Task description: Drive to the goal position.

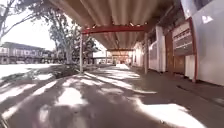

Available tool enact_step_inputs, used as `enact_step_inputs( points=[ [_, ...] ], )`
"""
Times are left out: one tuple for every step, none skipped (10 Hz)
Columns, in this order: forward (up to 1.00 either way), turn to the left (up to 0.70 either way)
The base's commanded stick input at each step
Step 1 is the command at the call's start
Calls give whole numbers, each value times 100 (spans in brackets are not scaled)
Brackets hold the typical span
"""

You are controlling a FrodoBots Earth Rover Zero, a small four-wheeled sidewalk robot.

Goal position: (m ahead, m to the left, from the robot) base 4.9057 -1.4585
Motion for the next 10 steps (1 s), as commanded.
enact_step_inputs(
  points=[
    [70,0],
    [70,0],
    [70,0],
    [70,0],
    [70,0],
    [70,0],
    [70,0],
    [70,0],
    [70,0],
    [70,0]
  ],
)
